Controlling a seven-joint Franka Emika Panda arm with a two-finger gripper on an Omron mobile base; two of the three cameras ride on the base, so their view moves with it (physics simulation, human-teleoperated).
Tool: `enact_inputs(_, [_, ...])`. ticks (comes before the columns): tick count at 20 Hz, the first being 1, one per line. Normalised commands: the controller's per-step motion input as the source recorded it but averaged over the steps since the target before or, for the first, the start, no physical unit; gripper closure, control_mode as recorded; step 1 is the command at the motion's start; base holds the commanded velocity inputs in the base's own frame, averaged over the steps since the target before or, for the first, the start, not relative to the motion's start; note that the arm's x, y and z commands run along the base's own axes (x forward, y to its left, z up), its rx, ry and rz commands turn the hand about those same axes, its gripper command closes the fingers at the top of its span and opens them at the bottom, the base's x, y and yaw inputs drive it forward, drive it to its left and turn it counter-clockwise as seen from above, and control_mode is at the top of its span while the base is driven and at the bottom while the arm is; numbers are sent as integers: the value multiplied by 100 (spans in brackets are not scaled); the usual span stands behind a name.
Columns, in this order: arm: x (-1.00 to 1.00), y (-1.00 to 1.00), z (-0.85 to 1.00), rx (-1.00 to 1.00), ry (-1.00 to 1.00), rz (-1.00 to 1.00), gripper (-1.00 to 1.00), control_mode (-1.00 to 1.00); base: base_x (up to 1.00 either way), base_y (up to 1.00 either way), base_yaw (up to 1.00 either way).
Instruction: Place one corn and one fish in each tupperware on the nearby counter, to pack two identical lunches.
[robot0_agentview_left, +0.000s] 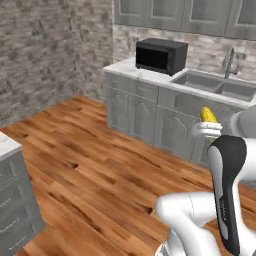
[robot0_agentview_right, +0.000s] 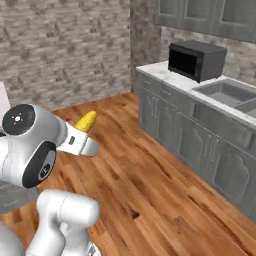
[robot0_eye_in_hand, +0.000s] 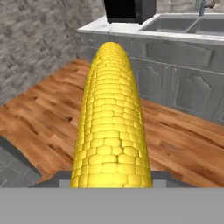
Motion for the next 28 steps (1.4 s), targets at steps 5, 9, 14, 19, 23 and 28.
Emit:
enact_inputs(5, [0, 0, 0, 0, 0, 0, 100, 100, 0, 20, 92])
enact_inputs(9, [0, 0, 0, 0, 0, 0, 100, 100, 6, 26, 85])
enact_inputs(14, [0, 0, 0, 0, 0, 0, 100, 100, 14, 30, 81])
enact_inputs(19, [0, 0, 0, 0, 0, 0, 100, 100, 19, 25, 81])
enact_inputs(23, [0, 0, 0, 0, 0, 0, 100, 100, 84, -30, 61])
enact_inputs(28, [0, 0, 0, 0, 0, 0, 100, 100, 100, -29, 54])
